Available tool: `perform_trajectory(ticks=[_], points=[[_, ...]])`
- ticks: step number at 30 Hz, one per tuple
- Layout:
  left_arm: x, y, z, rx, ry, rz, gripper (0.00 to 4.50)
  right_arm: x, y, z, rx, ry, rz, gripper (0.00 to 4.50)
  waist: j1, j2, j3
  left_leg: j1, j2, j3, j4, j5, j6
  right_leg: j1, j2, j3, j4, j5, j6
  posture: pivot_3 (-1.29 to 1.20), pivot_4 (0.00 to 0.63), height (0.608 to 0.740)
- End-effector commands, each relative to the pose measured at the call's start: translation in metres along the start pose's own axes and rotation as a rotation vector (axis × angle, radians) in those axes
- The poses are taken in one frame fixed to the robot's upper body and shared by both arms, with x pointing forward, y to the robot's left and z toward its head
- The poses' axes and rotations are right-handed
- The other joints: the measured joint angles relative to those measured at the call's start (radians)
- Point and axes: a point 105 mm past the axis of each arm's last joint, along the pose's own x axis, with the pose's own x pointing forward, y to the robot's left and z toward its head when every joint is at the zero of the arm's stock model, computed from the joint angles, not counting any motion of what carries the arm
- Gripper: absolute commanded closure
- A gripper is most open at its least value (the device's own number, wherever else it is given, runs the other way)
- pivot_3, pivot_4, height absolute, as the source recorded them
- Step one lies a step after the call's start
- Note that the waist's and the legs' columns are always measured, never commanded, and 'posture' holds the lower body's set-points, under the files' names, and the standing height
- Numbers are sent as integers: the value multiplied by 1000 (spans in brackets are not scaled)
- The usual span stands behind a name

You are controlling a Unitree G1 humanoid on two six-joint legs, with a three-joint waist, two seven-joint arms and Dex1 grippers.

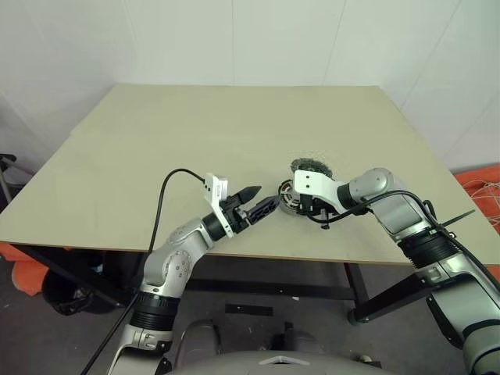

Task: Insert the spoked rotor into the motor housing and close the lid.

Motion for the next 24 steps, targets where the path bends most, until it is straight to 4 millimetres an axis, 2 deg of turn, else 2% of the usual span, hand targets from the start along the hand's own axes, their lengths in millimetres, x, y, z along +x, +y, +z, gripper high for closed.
perform_trajectory(ticks=[1,6,15,19,24], points=[[2,-3,9,28,-35,-27,0,-9,-9,8,12,-29,-58,4460,0,0,0,0,0,0,0,0,0,0,0,0,0,0,0,0,0,740],[1,-2,8,25,-37,-25,0,-17,-4,19,167,-89,-68,4460,2,0,0,-1,0,0,0,0,0,-1,0,0,0,0,0,0,0,740],[2,-4,6,14,-38,-32,0,-37,1,21,358,-46,-116,4460,4,0,0,-9,0,0,0,-1,1,-7,0,0,0,0,0,0,0,740],[3,-5,6,8,-38,-36,0,-44,4,33,495,-71,-119,4460,5,1,1,-8,0,0,0,0,1,-7,0,0,0,0,0,0,0,740],[4,-6,7,2,-41,-39,0,-36,5,53,655,-131,-111,4460,0,1,1,-7,0,0,-1,2,-3,-7,0,0,0,0,0,0,0,740]])
